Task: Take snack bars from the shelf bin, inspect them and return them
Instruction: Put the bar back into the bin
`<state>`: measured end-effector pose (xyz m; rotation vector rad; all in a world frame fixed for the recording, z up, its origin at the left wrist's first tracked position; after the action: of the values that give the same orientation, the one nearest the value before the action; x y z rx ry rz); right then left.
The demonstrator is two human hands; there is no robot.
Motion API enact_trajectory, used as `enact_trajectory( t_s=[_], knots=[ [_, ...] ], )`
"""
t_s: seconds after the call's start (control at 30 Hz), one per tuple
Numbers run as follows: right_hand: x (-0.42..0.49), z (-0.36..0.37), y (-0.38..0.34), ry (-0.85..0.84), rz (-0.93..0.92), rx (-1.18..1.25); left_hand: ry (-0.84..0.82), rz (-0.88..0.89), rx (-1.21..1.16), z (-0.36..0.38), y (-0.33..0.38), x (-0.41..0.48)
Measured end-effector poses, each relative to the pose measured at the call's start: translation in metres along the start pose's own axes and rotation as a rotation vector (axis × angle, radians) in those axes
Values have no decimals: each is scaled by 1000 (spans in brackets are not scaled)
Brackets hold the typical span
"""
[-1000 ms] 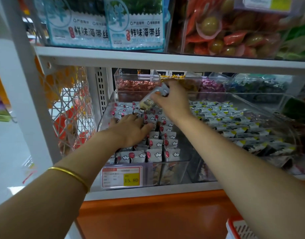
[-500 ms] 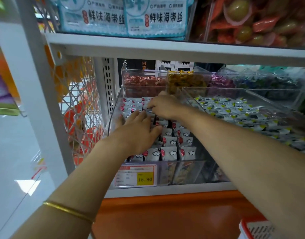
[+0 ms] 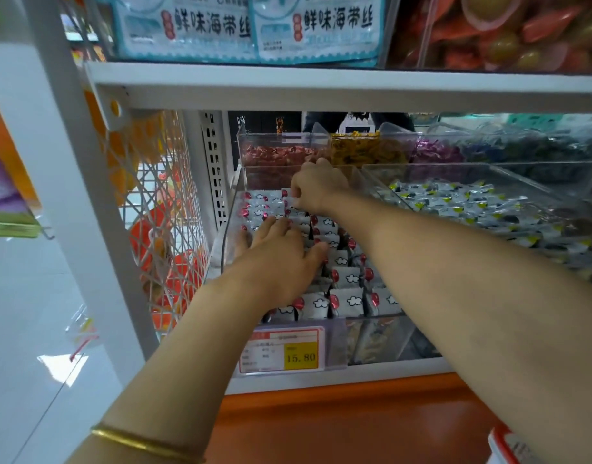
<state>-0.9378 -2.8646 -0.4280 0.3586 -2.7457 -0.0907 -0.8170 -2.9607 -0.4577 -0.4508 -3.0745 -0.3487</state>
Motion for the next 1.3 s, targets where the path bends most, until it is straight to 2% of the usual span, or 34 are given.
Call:
enact_trajectory(
  t_s=[0.13, 0.2, 0.3, 0.5, 0.8, 0.97, 1.07, 1.3],
  knots=[
    [0, -4, 2, 42, -8, 248, 1, -8, -9, -1, 0, 0],
    [-1, -9, 6, 54, 44, 446, 9, -9, -13, -3, 0, 0],
    [-5, -19, 13, 107, 100, 602, 21, -21, -36, -6, -1, -1],
    [-25, -17, 2, 80, -31, 547, 40, -37, -27, -8, 2, -6],
    [-49, -42, 19, 396, 141, 705, 105, -22, -84, -11, 2, -15],
    [-96, -66, 32, 575, 273, 961, 281, -7, -326, -20, 10, -31],
    [-137, -76, 37, 607, 329, 1124, 391, -2, -504, -25, 18, -42],
    [-213, -84, 45, 603, 452, 1583, 398, -22, -894, -26, 39, -65]
  ],
)
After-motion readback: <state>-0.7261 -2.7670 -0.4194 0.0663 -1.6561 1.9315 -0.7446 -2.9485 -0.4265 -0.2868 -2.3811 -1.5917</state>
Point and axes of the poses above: each hand's wrist, its own x-axis towards the middle knuckle, its own z-axis out of the palm, y = z × x, the point moved 3 cm from there along x, towards the middle knuckle, and after that the axes turned 3 degrees about -z, right-handed, at the moved point
